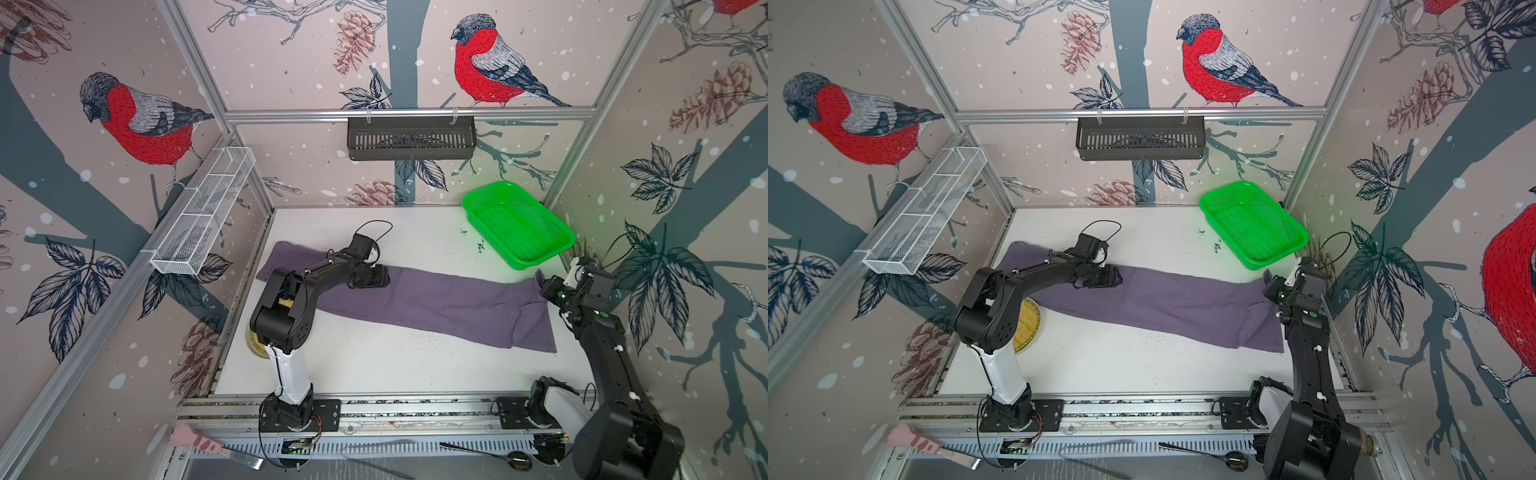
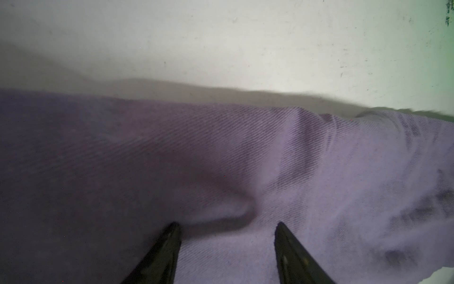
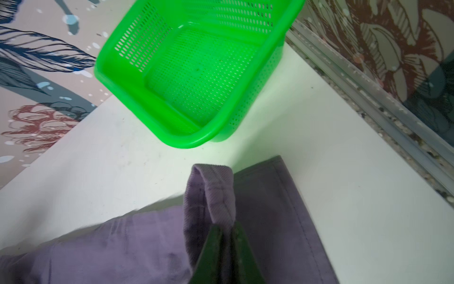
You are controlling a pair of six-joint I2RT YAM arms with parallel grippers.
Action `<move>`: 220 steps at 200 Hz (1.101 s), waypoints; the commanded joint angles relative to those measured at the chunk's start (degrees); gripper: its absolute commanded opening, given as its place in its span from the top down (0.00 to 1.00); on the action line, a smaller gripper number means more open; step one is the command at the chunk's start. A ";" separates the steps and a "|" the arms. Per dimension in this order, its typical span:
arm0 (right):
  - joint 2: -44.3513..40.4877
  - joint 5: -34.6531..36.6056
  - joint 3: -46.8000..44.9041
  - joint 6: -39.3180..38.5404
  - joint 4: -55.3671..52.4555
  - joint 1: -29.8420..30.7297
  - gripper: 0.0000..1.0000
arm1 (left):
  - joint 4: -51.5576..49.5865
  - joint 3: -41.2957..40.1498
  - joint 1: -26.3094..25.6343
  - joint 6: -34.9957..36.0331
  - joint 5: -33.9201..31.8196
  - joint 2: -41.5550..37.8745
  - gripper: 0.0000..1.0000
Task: Fold and stack the trousers
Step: Smooth out the trousers at the center of the table.
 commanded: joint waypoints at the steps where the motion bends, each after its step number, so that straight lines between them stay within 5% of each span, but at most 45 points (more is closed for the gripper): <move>1: 1.51 2.82 0.17 0.84 0.91 -0.65 0.84 | -0.27 -0.10 0.03 0.83 0.74 0.01 0.38; 81: 3.98 7.04 0.23 0.90 3.04 -0.74 0.77 | -0.10 0.21 0.03 0.63 1.73 -0.56 0.38; 121: 6.04 5.98 1.17 2.35 0.28 -0.70 0.56 | -1.10 0.00 0.03 1.09 0.81 -3.12 0.38; 166: 11.33 14.50 1.91 5.21 -4.61 0.24 0.47 | -0.70 -0.21 0.03 0.48 1.54 -4.97 0.38; 220: 20.36 13.86 1.48 3.03 3.04 -1.35 0.43 | 0.81 -1.61 0.00 -1.09 3.17 -8.11 0.37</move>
